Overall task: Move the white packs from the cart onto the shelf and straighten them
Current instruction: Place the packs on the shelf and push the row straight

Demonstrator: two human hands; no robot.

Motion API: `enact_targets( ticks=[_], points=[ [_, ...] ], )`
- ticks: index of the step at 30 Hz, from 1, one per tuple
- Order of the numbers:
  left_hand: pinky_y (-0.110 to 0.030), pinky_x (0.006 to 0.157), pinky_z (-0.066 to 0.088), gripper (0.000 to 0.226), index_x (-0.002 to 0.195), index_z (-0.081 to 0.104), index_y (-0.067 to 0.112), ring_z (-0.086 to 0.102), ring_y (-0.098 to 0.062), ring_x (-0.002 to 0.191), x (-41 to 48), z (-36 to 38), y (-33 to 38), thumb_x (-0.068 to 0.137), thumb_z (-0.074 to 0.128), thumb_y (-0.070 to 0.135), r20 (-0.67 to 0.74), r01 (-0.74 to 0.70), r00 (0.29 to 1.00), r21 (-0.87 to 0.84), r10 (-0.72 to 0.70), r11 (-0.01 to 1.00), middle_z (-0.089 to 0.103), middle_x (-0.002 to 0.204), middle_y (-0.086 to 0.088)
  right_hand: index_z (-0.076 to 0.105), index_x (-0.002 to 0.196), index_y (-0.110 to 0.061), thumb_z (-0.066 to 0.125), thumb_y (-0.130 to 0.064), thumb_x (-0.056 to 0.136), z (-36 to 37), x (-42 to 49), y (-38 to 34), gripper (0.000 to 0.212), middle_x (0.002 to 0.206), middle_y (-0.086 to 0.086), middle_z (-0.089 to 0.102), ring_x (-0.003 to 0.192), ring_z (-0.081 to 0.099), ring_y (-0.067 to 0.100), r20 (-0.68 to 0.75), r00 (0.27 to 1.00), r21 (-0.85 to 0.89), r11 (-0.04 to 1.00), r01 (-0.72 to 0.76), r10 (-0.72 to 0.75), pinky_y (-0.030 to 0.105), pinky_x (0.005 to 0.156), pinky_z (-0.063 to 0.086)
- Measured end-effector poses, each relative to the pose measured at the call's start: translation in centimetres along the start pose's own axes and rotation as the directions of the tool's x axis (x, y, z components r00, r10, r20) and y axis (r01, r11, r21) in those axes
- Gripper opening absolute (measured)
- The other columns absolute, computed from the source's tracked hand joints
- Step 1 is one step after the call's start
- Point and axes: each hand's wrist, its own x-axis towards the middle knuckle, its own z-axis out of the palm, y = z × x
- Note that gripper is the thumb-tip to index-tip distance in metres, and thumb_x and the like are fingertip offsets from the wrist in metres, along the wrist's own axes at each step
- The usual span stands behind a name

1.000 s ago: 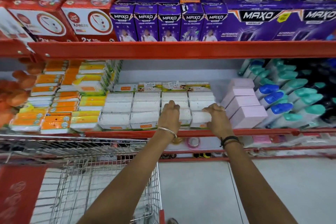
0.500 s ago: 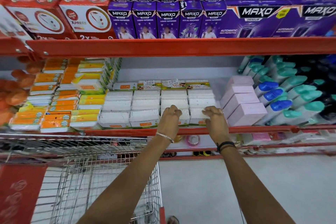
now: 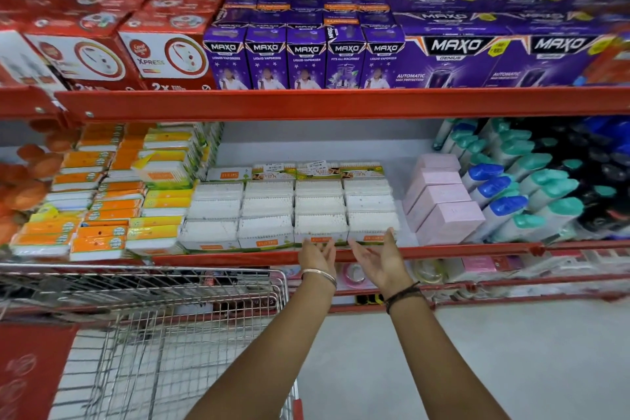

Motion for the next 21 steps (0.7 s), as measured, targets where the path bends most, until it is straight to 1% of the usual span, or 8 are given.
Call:
enact_targets(
  ticks=[4, 7, 9, 10, 11, 13, 15, 21],
  points=[
    [-0.035, 0.105, 0.044, 0.051, 0.143, 0.022, 0.003, 0.050, -0.034, 0.124, -0.3, 1.4, 0.8, 0.101, 0.034, 0.030, -0.026, 0.029, 0.999, -0.084, -0.031, 0.996, 0.037, 0.143, -0.022, 0.019, 0.140, 0.001, 0.044, -0.051, 0.091, 1.1, 0.5, -0.2, 0.076, 0.148, 0.029, 0.026, 0.127, 0.046, 0.039, -0.025, 0.999, 0.147, 0.988, -0.040, 0.045, 0.042, 0.109, 0.041],
    [-0.035, 0.107, 0.043, 0.051, 0.141, 0.024, 0.001, 0.053, -0.034, 0.121, -0.7, 0.9, 1.2, 0.101, 0.033, 0.031, -0.001, 0.060, 0.998, -0.059, -0.060, 0.996, 0.039, 0.142, -0.023, 0.019, 0.141, 0.001, 0.040, -0.052, 0.093, 1.3, 0.2, 0.1, 0.074, 0.147, 0.028, 0.028, 0.127, 0.047, 0.038, -0.034, 0.998, 0.106, 0.994, -0.041, 0.045, 0.041, 0.106, 0.043],
    [-0.034, 0.109, 0.039, 0.051, 0.141, 0.026, 0.001, 0.065, -0.026, 0.090, -0.9, -0.1, 2.0, 0.102, 0.029, 0.033, -0.021, 0.060, 0.998, -0.012, -0.060, 0.998, 0.054, 0.116, -0.023, 0.016, 0.142, 0.002, 0.036, -0.052, 0.094, 1.3, -0.2, 0.8, 0.075, 0.147, 0.028, 0.031, 0.128, 0.046, 0.036, -0.038, 0.998, 0.063, 0.997, -0.042, 0.044, 0.040, 0.103, 0.043],
    [-0.034, 0.109, 0.037, 0.051, 0.140, 0.028, 0.001, 0.062, -0.020, 0.068, -0.9, -0.7, 2.4, 0.102, 0.028, 0.034, -0.047, 0.053, 0.997, -0.002, -0.053, 0.999, 0.055, 0.094, -0.019, 0.016, 0.142, 0.004, 0.035, -0.051, 0.095, 1.4, -0.4, 1.3, 0.075, 0.147, 0.027, 0.031, 0.129, 0.045, 0.036, -0.041, 0.998, 0.056, 0.997, -0.046, 0.048, 0.040, 0.102, 0.042],
    [-0.033, 0.109, 0.037, 0.051, 0.139, 0.030, 0.001, 0.059, -0.016, 0.061, -0.9, -1.5, 3.2, 0.102, 0.028, 0.035, -0.081, 0.039, 0.996, 0.001, -0.039, 0.999, 0.053, 0.085, -0.016, 0.017, 0.142, 0.005, 0.035, -0.050, 0.095, 1.6, -0.7, 2.1, 0.074, 0.147, 0.026, 0.031, 0.130, 0.043, 0.035, -0.039, 0.998, 0.054, 0.997, -0.052, 0.054, 0.040, 0.104, 0.041],
    [-0.034, 0.108, 0.037, 0.055, 0.138, 0.032, 0.001, 0.062, -0.024, 0.100, -0.9, -3.2, 5.3, 0.101, 0.025, 0.040, -0.130, -0.003, 0.991, 0.008, 0.004, 1.000, 0.056, 0.115, -0.017, 0.020, 0.140, 0.008, 0.034, -0.049, 0.096, 2.5, -1.4, 4.3, 0.073, 0.148, 0.026, 0.030, 0.133, 0.039, 0.036, -0.009, 0.996, 0.048, 0.995, -0.083, 0.084, 0.040, 0.111, 0.036],
    [-0.034, 0.106, 0.039, 0.058, 0.140, 0.030, 0.001, 0.047, -0.028, 0.127, -0.2, -5.0, 7.7, 0.100, 0.024, 0.043, -0.191, -0.038, 0.981, -0.008, 0.035, 0.999, 0.043, 0.140, -0.016, 0.022, 0.139, 0.010, 0.033, -0.049, 0.096, 3.7, -2.0, 6.6, 0.074, 0.148, 0.026, 0.029, 0.135, 0.036, 0.036, 0.038, 0.990, 0.056, 0.989, -0.140, 0.138, 0.040, 0.114, 0.031],
    [-0.038, 0.107, 0.038, 0.057, 0.141, 0.029, 0.007, 0.042, -0.027, 0.133, 1.2, -8.0, 14.3, 0.100, 0.020, 0.045, -0.206, -0.136, 0.972, -0.086, 0.116, 0.987, 0.037, 0.148, -0.012, 0.009, 0.144, 0.004, 0.036, -0.051, 0.094, 9.2, -2.9, 12.8, 0.079, 0.152, 0.027, 0.020, 0.137, 0.031, 0.038, 0.116, 0.960, 0.164, 0.948, -0.271, 0.254, 0.041, 0.116, 0.028]
  ],
)
